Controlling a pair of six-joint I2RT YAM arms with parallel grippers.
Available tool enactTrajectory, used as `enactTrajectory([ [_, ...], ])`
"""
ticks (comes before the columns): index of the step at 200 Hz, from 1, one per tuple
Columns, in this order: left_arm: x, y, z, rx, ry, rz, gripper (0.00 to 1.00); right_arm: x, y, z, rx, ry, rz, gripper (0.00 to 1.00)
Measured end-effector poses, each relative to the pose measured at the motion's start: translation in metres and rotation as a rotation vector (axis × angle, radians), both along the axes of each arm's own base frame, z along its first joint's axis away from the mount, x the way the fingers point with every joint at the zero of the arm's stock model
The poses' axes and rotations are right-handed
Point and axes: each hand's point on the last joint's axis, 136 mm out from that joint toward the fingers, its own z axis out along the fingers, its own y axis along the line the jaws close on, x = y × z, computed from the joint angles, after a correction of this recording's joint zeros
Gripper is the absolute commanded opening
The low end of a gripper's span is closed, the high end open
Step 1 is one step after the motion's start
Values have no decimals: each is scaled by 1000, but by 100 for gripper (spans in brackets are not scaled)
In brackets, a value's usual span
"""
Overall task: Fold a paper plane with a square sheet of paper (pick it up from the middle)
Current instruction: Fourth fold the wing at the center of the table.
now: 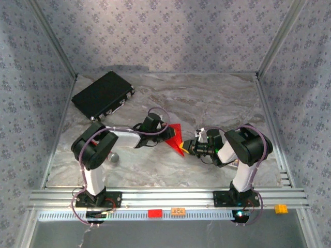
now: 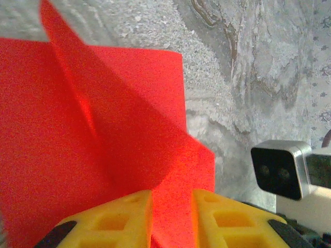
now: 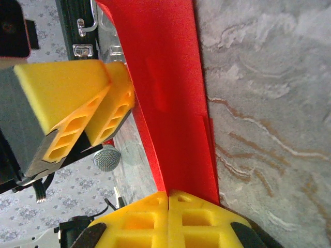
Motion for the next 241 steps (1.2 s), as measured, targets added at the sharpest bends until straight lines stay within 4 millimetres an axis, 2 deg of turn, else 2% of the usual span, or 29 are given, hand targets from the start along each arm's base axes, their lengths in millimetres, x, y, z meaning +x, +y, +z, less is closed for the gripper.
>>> enactTrajectory([
  [16, -1, 4, -2, 13, 4, 9, 19, 0, 0, 0, -1, 1, 0, 0],
  [57, -10, 14, -22, 65, 53, 16, 14, 0, 0, 0, -2, 3, 0, 0],
  [98, -11, 14, -23, 76, 73, 22, 11, 0, -1, -1, -9, 9, -7, 0],
  [241, -23, 16, -25, 88, 103, 22, 12, -4, -3, -5, -57, 41, -7, 0],
])
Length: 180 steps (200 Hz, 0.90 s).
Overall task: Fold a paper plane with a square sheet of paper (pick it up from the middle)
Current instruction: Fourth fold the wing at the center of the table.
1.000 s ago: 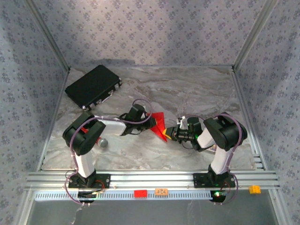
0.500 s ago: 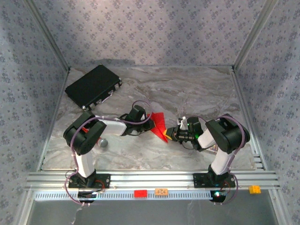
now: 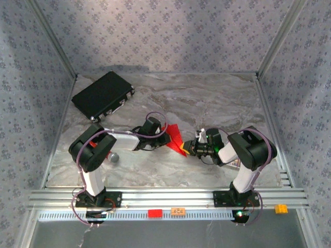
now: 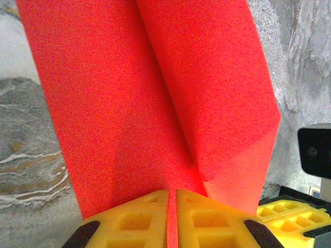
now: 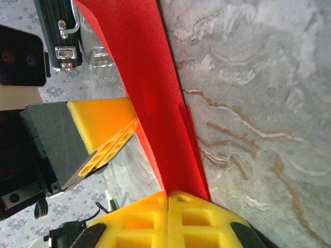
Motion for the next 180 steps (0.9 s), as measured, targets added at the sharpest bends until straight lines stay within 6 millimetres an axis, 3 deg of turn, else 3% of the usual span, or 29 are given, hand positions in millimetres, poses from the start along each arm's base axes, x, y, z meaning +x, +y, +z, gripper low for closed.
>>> enactTrajectory([
  [66, -1, 1, 9, 17, -27, -33, 16, -1, 0, 0, -3, 11, 17, 0],
  [123, 24, -29, 43, -45, -121, -89, 16, 1, 1, 0, 8, 0, 26, 0],
  [180, 27, -37, 13, -21, -70, -114, 15, 3, 1, 0, 13, -10, 22, 0],
])
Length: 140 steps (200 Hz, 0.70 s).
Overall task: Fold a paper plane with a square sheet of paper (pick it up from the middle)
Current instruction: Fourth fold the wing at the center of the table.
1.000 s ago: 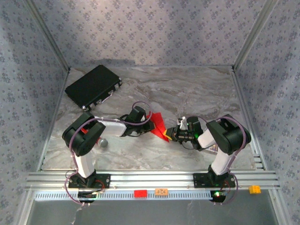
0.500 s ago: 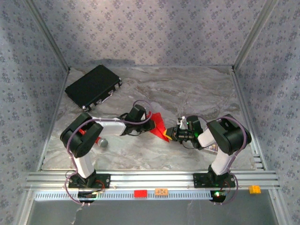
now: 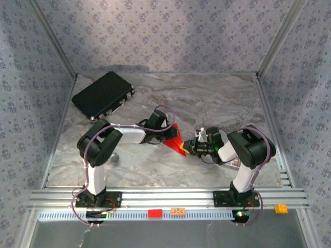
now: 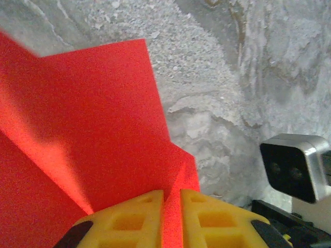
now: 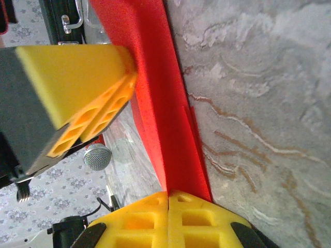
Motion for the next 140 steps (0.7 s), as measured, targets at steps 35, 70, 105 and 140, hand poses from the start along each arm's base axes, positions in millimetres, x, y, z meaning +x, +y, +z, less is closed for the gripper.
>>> enactTrajectory([
  [35, 3, -4, -6, 8, 5, -12, 14, 1, -1, 0, 2, 0, -1, 0],
  [70, 3, -7, -4, 13, 10, -28, 14, 1, -1, 0, 3, -2, -1, 0],
  [105, 4, -9, -8, 22, 20, -44, 13, 1, -1, 0, 3, -1, -2, 0],
  [140, 5, -13, -9, 26, 29, -69, 12, 1, -1, 0, 1, 2, -3, 1],
])
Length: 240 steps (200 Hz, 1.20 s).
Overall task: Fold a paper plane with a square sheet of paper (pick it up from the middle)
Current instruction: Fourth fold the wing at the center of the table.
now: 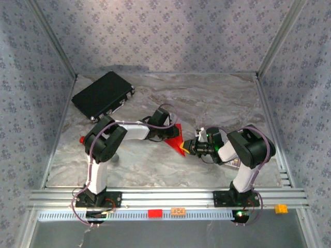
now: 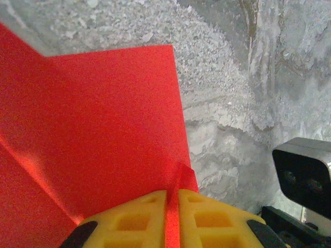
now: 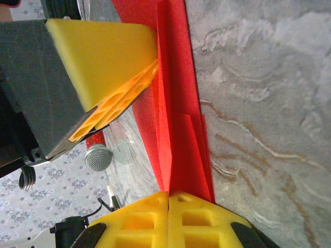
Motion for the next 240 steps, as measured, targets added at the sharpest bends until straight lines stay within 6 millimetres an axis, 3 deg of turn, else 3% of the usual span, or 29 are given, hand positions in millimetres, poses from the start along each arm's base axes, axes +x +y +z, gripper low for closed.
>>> enactTrajectory([
  [158, -3, -5, -1, -7, 14, -39, 12, -16, -6, 1, -144, 48, 50, 21],
  [240, -3, -5, -1, -9, 15, -41, 12, -18, -9, -6, -221, 39, 69, 9],
])
